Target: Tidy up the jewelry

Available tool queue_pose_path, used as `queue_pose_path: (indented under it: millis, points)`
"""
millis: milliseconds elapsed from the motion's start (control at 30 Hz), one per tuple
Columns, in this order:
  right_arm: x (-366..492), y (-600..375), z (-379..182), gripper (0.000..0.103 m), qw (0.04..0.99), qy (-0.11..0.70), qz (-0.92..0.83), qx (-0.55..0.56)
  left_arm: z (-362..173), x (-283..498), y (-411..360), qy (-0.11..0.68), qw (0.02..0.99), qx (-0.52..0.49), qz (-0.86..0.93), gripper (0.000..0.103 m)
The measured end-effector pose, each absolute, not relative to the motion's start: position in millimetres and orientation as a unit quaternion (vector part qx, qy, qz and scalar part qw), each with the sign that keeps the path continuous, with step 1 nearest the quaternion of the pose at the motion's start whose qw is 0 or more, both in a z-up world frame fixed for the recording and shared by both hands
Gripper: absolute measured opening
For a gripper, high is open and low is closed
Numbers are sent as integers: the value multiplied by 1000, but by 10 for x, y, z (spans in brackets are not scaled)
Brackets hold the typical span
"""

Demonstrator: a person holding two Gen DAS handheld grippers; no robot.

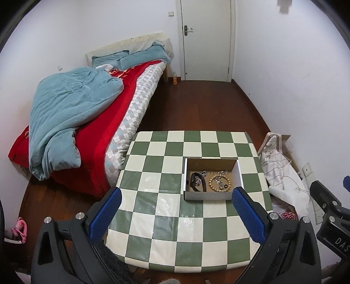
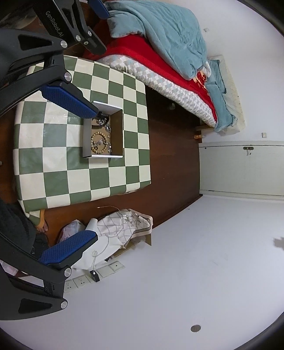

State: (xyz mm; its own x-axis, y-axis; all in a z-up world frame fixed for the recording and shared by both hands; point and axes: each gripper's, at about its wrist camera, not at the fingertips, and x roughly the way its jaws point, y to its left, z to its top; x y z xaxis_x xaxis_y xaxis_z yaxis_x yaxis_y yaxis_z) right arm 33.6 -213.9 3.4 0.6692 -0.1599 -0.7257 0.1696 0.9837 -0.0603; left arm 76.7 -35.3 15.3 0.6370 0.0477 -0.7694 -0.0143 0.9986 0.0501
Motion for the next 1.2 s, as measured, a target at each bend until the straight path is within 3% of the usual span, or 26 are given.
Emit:
queue_pose_path:
  millis: [1200]
  points:
    - [756,-2066,-279,103,895,440,-72,1,14,1023,-309,448,893,25,12,103]
